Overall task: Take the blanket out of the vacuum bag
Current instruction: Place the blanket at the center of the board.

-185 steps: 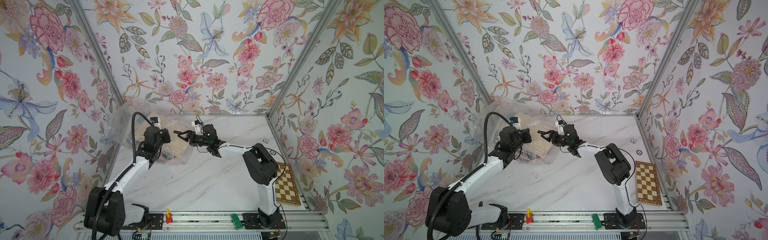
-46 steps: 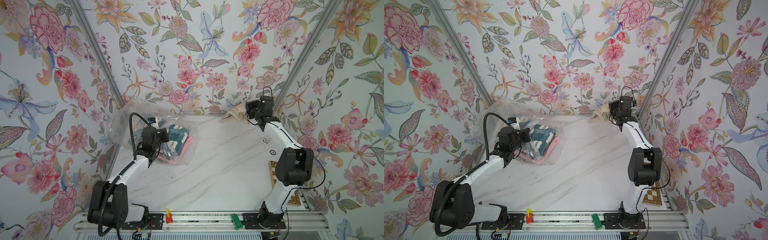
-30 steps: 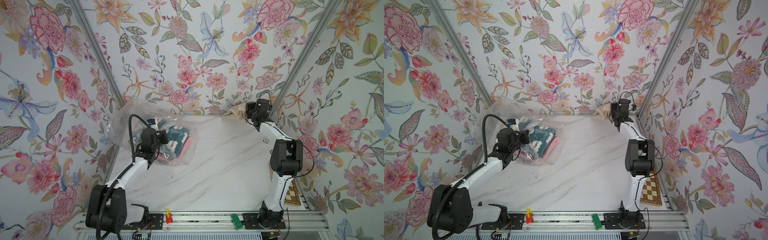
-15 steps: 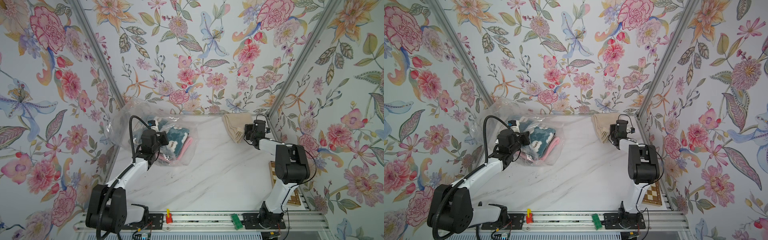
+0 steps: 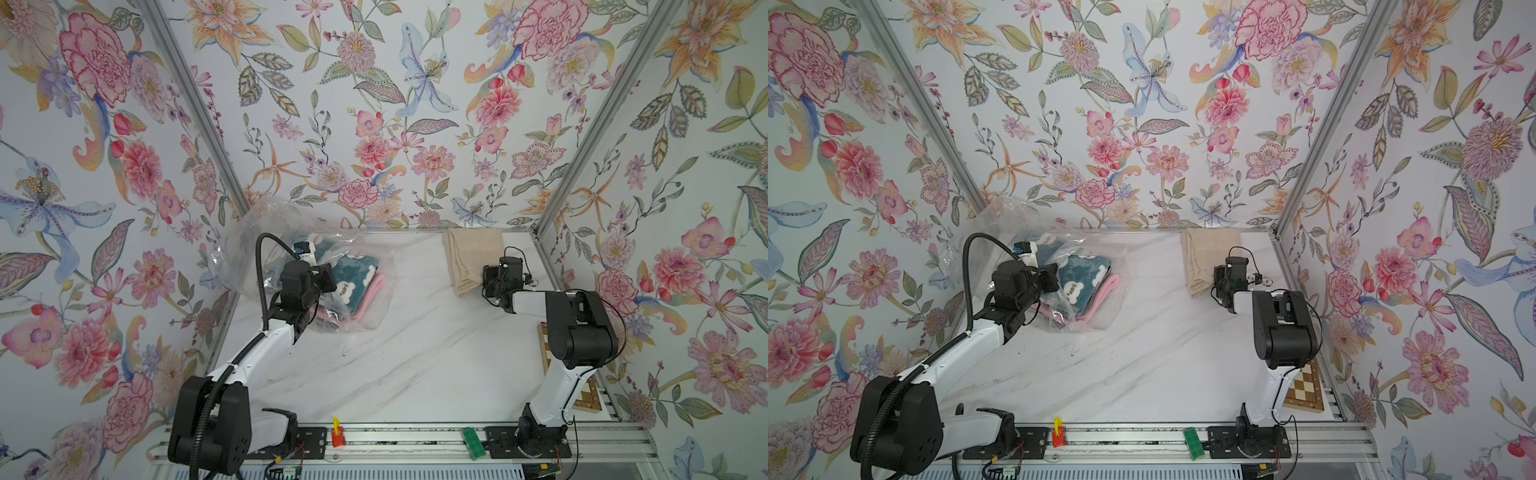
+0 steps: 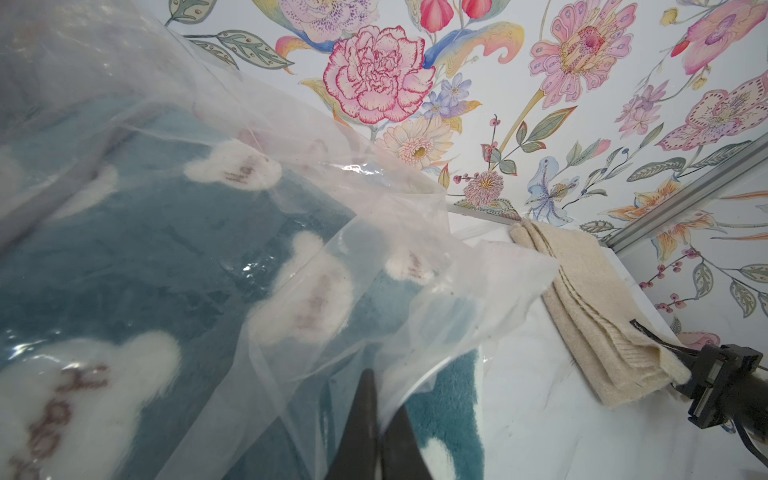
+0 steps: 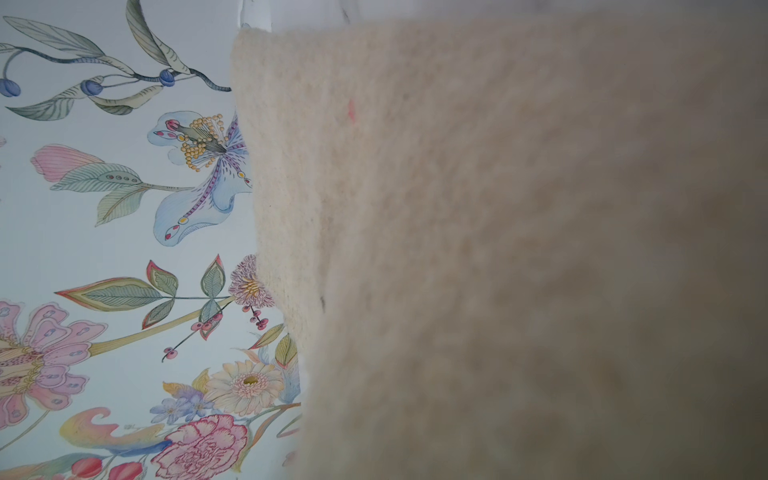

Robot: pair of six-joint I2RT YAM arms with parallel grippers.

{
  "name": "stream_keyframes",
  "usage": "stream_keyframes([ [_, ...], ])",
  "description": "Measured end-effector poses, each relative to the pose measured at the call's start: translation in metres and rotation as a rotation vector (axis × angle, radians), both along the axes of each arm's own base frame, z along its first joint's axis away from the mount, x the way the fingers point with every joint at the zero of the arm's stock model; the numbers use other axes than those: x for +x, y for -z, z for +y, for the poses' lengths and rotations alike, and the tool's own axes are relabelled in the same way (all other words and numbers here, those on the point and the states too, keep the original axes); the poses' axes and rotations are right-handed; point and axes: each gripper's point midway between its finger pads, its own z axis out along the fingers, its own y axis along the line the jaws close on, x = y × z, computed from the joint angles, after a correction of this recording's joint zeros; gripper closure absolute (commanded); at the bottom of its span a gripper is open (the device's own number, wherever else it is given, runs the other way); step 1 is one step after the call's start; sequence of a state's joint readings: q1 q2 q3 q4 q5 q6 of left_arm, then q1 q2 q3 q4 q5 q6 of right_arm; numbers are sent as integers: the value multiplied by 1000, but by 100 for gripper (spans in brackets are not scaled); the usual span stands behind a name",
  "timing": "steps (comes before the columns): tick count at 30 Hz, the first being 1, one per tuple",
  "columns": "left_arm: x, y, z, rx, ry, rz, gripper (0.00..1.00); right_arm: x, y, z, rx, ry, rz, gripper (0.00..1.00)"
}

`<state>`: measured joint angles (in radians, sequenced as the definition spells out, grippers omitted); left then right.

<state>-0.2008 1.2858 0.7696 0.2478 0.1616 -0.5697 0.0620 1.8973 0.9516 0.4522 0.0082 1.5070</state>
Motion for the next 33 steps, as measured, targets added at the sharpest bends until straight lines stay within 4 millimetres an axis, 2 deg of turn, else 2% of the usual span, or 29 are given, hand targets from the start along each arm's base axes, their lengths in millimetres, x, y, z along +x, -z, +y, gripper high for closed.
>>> stream_keyframes([
  [6, -2, 3, -1, -6, 9, 7, 100, -2, 2, 4, -3, -19, 11, 89],
  [10, -3, 5, -2, -9, 11, 13, 100, -8, 10, 7, -5, -43, 30, 69],
  [16, -5, 7, -2, -9, 11, 15, 100, -20, 19, 10, -8, -72, 58, 52],
  [21, -6, 9, -1, -8, 11, 19, 100, -29, 12, 12, -20, -101, 53, 37],
  [24, -6, 9, -1, -10, 11, 16, 100, -36, 4, 14, -25, -119, 45, 33],
  [29, -7, 11, -1, -17, 9, 17, 100, -58, -8, 18, -43, -163, 46, 31],
  [33, -7, 12, -1, -17, 9, 16, 100, -75, -24, 20, -92, -216, 47, 25],
])
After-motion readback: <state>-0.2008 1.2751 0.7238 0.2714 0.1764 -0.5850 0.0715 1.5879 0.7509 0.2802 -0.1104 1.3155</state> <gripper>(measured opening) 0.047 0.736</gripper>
